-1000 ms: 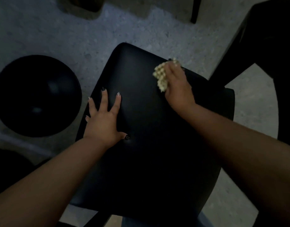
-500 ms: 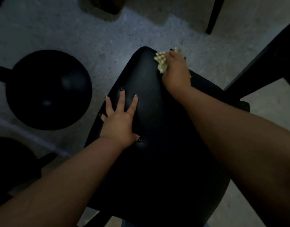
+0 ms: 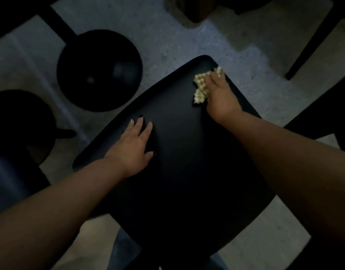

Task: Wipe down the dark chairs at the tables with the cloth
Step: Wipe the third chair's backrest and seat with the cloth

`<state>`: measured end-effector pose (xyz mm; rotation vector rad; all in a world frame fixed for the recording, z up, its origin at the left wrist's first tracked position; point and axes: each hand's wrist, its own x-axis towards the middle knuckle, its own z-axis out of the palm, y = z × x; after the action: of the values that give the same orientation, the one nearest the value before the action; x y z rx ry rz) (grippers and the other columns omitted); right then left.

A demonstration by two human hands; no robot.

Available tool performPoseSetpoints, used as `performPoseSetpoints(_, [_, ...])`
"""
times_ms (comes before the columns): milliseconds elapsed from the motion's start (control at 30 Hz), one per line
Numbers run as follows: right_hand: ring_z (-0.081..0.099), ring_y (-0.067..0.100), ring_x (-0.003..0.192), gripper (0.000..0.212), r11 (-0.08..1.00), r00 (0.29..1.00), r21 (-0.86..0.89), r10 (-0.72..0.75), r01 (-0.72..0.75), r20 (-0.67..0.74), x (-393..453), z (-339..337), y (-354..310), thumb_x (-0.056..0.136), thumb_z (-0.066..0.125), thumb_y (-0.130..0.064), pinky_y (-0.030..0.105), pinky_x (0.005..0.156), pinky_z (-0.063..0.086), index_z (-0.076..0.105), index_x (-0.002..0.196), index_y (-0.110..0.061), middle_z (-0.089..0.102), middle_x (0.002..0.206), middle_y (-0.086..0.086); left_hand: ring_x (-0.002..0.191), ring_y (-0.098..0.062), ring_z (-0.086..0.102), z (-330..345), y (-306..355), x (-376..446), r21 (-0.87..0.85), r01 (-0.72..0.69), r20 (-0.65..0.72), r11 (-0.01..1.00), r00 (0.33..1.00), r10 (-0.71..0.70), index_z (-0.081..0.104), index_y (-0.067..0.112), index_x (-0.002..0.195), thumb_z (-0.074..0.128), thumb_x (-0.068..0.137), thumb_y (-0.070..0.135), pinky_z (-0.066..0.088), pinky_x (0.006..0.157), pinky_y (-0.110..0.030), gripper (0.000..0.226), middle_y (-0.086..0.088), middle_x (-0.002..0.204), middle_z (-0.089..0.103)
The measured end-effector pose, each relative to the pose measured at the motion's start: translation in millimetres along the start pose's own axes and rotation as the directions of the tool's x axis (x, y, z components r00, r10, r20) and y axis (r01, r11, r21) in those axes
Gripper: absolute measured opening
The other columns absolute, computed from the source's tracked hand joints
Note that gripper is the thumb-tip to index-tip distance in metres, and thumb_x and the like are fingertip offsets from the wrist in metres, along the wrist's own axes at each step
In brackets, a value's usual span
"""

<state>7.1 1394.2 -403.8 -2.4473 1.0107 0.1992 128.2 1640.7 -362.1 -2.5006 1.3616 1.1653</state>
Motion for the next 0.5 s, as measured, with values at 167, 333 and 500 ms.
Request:
performPoseSetpoints(167, [0.017,0.029,0.144,0.063,0.993,0.973,0.018,-0.114,0.112,0.199,-40.3,-30.3,-8.3,0.087,0.052,0.002,0.034,0.117,0.016,0.033,0.146,-0.009,0.02,0.157,0.012,0.15,-0.021,-0.008,-3.3,30.0,-41.6,-0.127,0.112,0.024,0.985,0.994,-0.11,0.002,0.021,0.156,0.058,0.094,0.038,0.006,0.12,-0.032,0.085,-0.004,0.163,-0.009])
performPoseSetpoints(333, [0.035,0.027,0.137,0.059,0.99,0.964,0.132,-0.082,0.05,0.254,-79.5,-85.1,-25.4,0.086,0.057,0.001,0.025,0.111,0.023,0.041,0.142,-0.009,0.035,0.15,0.012,0.15,-0.024,0.001,-36.9,79.2,-76.6,-0.315,0.146,-0.074,0.938,0.981,-0.177,0.013,0.017,0.155,0.059,0.093,0.036,0.007,0.12,-0.031,0.08,-0.011,0.163,0.005])
performPoseSetpoints(500, [0.054,0.02,0.112,0.052,0.951,0.965,0.305,-0.114,0.038,0.236,-140.4,-147.9,-47.3,0.084,0.055,0.004,0.025,0.094,0.045,0.052,0.134,-0.008,0.056,0.124,0.009,0.149,-0.02,0.01,-55.1,131.7,-138.0,-0.484,0.094,-0.182,0.87,0.962,-0.205,0.022,0.018,0.154,0.059,0.093,0.034,0.007,0.116,-0.023,0.073,-0.008,0.161,0.017])
